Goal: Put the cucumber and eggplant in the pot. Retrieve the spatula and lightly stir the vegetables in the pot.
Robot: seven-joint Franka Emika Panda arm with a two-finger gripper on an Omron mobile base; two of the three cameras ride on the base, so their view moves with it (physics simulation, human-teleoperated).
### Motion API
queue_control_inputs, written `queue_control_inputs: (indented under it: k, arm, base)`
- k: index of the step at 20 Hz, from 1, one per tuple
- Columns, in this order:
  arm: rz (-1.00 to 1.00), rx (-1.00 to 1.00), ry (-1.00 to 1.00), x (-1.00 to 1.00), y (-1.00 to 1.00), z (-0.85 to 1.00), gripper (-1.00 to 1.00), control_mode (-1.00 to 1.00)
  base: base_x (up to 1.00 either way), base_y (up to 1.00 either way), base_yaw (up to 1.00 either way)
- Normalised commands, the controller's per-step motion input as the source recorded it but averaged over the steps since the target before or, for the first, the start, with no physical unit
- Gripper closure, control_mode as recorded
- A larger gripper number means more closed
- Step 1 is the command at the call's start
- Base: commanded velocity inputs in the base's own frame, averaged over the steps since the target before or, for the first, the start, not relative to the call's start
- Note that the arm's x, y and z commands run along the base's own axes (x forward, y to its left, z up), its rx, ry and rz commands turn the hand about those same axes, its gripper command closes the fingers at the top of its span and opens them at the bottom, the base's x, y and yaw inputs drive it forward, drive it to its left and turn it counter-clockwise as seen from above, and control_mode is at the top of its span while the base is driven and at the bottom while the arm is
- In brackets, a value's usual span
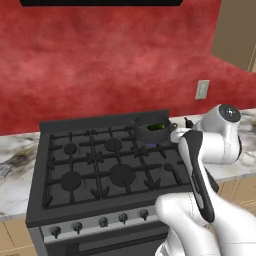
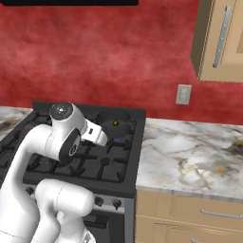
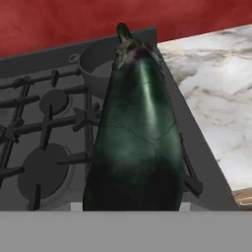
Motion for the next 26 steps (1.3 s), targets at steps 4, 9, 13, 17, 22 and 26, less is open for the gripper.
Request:
queue_control_inputs:
  k: [4, 9, 13, 17, 22, 26]
  arm:
    - [-0.17, 0.0, 0.04, 1.0, 0.0, 0.32, 1.0, -1.0]
    - [-0.13, -0.01, 0.18, 1.0, -0.04, 0.13, 1.0, -1.0]
    - [-0.01, 0.0, 0.29, 0.86, -0.19, -0.16, 1.0, -1.0]
    - [0.04, 0.0, 0.37, 0.59, -0.07, -0.22, 1.0, -1.0]
    - [0.2, 0.0, 0.34, 0.25, 0.0, 0.0, 1.0, -1.0]
    - [0.23, 0.03, -0.03, 0.08, 0.0, -0.28, 1.0, -1.0]
  base:
    - [0.0, 0.0, 0.0]
    - [0.0, 0.0, 0.0]
    - [0.0, 0.0, 0.0]
    - [0.0, 0.0, 0.0]
    - [0.0, 0.0, 0.0]
    - [0.0, 0.0, 0.0]
